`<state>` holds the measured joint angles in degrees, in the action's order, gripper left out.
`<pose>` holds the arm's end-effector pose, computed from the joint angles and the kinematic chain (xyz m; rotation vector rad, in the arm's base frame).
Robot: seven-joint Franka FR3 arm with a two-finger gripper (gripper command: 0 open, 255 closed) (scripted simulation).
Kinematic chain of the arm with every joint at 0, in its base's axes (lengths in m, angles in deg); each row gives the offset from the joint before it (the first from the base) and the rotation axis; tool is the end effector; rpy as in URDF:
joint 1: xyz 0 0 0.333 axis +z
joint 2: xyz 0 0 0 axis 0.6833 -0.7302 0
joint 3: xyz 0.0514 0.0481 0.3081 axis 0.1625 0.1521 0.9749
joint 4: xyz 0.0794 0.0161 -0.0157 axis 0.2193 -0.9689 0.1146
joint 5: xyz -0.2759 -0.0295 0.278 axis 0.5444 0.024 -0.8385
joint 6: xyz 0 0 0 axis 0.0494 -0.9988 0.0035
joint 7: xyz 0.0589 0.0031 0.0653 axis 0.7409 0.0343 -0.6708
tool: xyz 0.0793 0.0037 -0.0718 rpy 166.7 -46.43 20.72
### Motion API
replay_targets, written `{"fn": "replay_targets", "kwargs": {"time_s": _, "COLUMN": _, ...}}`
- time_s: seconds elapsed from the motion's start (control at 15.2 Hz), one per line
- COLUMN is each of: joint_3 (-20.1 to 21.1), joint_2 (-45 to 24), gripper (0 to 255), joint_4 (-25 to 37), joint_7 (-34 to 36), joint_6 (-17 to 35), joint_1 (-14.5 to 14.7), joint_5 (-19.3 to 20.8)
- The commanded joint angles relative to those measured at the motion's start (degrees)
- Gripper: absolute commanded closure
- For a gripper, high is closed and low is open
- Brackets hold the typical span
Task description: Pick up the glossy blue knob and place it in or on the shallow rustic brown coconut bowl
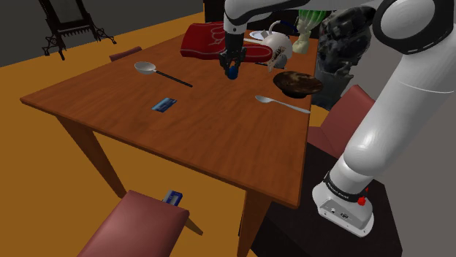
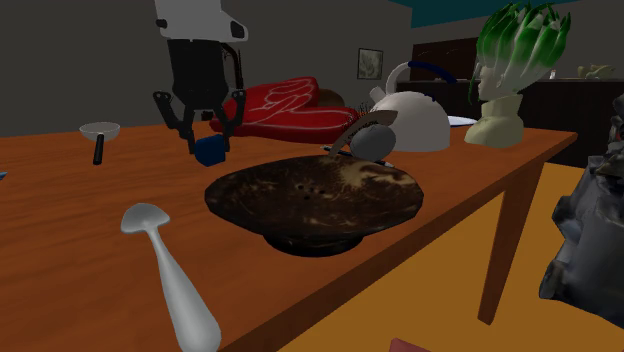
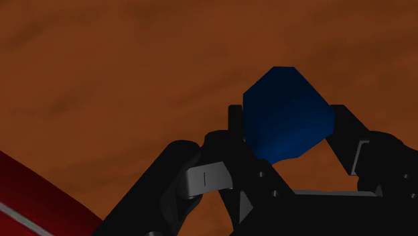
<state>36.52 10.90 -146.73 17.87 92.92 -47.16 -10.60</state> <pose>0.5781 0.0127 0.5223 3.1254 -0.1089 0.0724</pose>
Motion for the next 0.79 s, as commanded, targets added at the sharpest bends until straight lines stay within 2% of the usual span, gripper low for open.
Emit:
{"fn": "replay_targets", "kwargs": {"time_s": 0.0, "joint_3": 0.0, "joint_2": 0.0, "gripper": 255, "joint_4": 0.0, "joint_7": 0.0, "joint_6": 0.0, "joint_1": 0.0, "joint_5": 0.0}}
{"fn": "replay_targets", "kwargs": {"time_s": 0.2, "joint_3": 0.0, "joint_2": 0.0, "gripper": 255, "joint_4": -0.01, "joint_7": 0.0, "joint_6": 0.01, "joint_1": 0.0, "joint_5": 0.0}}
{"fn": "replay_targets", "kwargs": {"time_s": 0.73, "joint_3": 0.02, "joint_2": 0.0, "gripper": 255, "joint_4": 6.16, "joint_7": -0.1, "joint_6": -6.15, "joint_1": 0.02, "joint_5": -0.03}}
